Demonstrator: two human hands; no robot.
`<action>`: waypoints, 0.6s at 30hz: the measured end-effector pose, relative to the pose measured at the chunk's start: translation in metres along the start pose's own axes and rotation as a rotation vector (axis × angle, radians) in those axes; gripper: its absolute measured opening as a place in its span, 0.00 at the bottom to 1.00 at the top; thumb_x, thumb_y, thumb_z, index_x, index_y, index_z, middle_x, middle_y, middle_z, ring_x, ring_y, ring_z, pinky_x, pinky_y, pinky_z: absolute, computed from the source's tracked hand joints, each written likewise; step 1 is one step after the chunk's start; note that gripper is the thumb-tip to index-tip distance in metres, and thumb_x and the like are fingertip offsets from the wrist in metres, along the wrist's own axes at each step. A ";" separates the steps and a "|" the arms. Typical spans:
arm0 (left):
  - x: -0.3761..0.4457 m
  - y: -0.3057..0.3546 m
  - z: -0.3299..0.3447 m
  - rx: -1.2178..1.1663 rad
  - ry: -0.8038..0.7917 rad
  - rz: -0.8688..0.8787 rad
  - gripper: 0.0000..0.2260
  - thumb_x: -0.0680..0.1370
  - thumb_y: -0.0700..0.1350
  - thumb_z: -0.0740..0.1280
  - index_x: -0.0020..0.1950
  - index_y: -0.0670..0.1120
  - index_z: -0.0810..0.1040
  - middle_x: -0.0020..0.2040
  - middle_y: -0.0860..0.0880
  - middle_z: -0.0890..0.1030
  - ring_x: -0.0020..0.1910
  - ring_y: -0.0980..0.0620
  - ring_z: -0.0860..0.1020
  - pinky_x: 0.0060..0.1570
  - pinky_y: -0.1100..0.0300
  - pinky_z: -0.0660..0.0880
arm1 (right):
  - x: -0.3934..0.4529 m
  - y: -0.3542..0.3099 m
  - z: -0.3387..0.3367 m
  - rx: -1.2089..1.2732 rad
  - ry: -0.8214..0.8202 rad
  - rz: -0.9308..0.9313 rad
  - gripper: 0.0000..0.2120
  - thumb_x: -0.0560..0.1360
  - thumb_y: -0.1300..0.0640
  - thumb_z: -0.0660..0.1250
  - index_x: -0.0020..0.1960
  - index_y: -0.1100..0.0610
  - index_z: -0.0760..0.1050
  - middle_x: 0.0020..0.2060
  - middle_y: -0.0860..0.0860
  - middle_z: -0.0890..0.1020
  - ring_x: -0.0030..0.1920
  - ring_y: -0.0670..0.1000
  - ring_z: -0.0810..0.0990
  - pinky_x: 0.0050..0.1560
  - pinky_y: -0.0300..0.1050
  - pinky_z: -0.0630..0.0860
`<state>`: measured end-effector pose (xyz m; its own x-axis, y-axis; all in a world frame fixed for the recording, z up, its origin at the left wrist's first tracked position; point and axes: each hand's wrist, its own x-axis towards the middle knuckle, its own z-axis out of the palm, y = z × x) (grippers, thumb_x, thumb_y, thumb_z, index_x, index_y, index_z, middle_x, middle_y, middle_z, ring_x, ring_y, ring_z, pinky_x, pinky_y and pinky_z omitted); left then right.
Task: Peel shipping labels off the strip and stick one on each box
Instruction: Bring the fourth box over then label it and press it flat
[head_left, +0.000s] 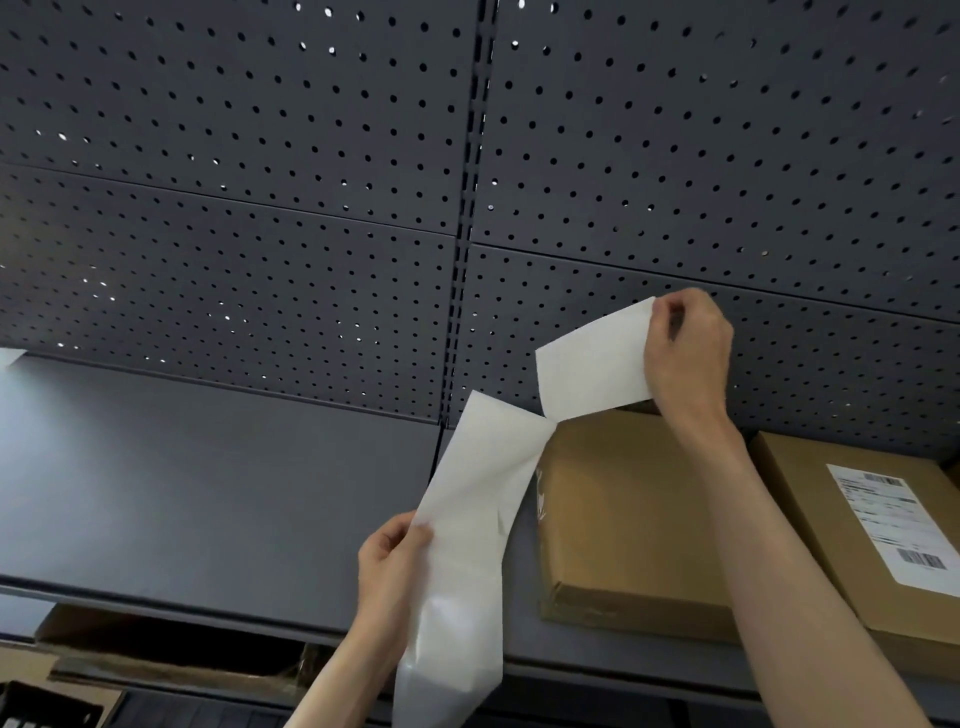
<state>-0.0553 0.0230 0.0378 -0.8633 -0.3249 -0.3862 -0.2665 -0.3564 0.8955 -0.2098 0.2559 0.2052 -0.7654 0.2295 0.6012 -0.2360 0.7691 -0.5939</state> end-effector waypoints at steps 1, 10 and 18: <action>0.000 0.001 0.000 0.024 0.012 0.022 0.07 0.79 0.35 0.65 0.49 0.42 0.83 0.45 0.44 0.85 0.40 0.49 0.82 0.40 0.57 0.78 | 0.001 0.000 -0.003 0.004 0.018 -0.018 0.08 0.85 0.58 0.60 0.55 0.61 0.77 0.49 0.54 0.80 0.47 0.50 0.77 0.48 0.42 0.75; 0.008 0.012 -0.003 0.670 0.055 0.490 0.21 0.73 0.40 0.71 0.65 0.50 0.74 0.63 0.53 0.74 0.63 0.54 0.74 0.63 0.54 0.71 | -0.009 0.001 -0.037 0.077 0.034 -0.162 0.07 0.84 0.59 0.61 0.53 0.61 0.76 0.47 0.54 0.80 0.45 0.50 0.77 0.43 0.28 0.70; -0.008 0.063 0.075 0.378 -0.349 0.455 0.06 0.81 0.40 0.67 0.54 0.47 0.82 0.48 0.50 0.86 0.47 0.53 0.84 0.46 0.58 0.78 | -0.045 0.009 -0.055 0.022 0.060 -0.385 0.05 0.83 0.65 0.64 0.49 0.64 0.76 0.43 0.56 0.77 0.40 0.45 0.72 0.38 0.39 0.73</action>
<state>-0.0970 0.0686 0.1141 -0.9954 -0.0462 0.0835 0.0785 0.0995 0.9919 -0.1443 0.2854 0.2023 -0.5823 -0.0389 0.8120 -0.5123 0.7931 -0.3294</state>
